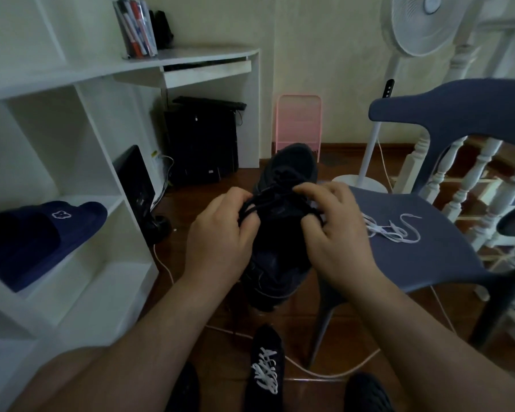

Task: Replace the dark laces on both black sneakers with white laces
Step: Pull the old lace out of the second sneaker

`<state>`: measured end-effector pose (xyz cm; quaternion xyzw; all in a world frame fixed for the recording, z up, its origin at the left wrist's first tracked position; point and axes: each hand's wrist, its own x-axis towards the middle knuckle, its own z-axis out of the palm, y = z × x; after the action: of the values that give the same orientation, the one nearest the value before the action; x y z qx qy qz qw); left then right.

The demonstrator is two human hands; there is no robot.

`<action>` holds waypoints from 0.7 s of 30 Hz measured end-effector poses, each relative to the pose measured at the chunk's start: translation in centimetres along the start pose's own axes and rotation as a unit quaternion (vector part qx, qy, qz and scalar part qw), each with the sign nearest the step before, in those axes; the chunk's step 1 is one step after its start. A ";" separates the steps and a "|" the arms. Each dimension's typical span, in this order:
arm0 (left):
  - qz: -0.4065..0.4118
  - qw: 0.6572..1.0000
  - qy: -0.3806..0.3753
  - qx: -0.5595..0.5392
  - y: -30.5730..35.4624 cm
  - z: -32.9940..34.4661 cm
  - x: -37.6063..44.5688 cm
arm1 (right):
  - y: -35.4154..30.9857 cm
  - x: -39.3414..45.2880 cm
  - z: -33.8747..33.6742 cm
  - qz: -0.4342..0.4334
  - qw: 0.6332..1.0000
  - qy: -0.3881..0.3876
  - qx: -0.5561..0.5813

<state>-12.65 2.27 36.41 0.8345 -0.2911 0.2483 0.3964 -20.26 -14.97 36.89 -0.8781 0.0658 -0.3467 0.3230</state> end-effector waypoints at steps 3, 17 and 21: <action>0.011 1.000 0.001 0.004 0.2 -0.1 0.0 | -0.5 0.0 -0.1 -0.034 0.999 0.006 0.032; 0.071 0.996 -0.025 0.041 0.3 0.4 -0.8 | 0.4 0.9 -0.2 -0.045 0.988 -0.064 -0.136; 0.069 0.997 -0.029 0.033 0.4 0.4 -0.9 | 0.3 0.8 -0.1 -0.067 0.978 -0.059 -0.190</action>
<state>-13.46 2.02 35.82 0.8319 -0.3506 0.2603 0.3425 -19.70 -15.58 37.23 -0.9449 0.0527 -0.2960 0.1297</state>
